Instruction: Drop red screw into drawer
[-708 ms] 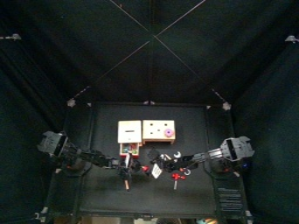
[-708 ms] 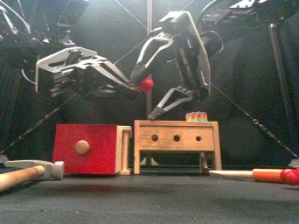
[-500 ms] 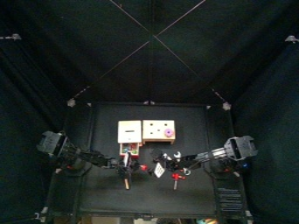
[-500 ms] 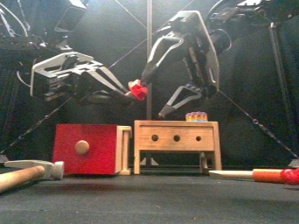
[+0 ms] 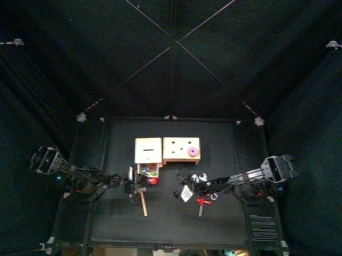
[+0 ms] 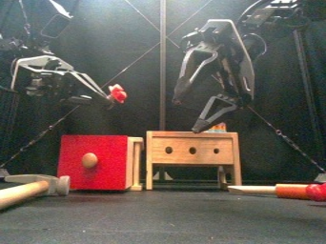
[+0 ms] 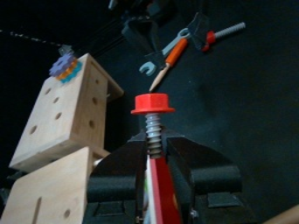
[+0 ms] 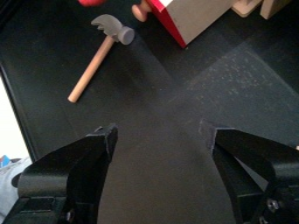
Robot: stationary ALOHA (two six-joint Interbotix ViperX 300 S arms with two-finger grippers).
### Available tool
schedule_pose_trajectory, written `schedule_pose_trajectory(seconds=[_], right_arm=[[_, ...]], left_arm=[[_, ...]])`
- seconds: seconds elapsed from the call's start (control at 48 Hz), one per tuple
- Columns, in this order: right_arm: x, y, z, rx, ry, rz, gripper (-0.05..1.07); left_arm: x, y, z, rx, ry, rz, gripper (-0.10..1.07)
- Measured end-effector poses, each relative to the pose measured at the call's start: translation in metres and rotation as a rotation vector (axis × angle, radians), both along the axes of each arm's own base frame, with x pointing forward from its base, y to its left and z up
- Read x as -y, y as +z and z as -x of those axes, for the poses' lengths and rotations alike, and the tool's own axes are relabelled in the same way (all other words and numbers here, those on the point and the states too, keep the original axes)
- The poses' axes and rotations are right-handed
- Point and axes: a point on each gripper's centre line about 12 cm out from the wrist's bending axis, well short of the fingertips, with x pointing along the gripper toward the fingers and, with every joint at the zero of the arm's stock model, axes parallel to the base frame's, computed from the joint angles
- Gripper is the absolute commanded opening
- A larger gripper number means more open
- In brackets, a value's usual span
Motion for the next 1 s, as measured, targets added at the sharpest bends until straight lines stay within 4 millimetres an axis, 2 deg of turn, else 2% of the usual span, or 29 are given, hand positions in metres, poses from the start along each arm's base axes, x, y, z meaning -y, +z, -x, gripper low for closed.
schedule_pose_trajectory(seconds=[0.125, 0.375, 1.0], right_arm=[[0.002, -0.003, 0.002, -0.018, -0.015, 0.011, 1.04], [0.003, -0.004, 0.004, -0.026, -0.022, 0.013, 1.04], [0.003, -0.004, 0.004, -0.026, -0.026, 0.009, 1.04]], left_arm=[[-0.010, -0.002, 0.013, -0.001, 0.037, 0.010, 0.59], [-0.032, -0.015, 0.020, -0.091, 0.122, 0.053, 0.59], [-0.034, -0.015, 0.013, -0.130, 0.119, 0.078, 0.59]])
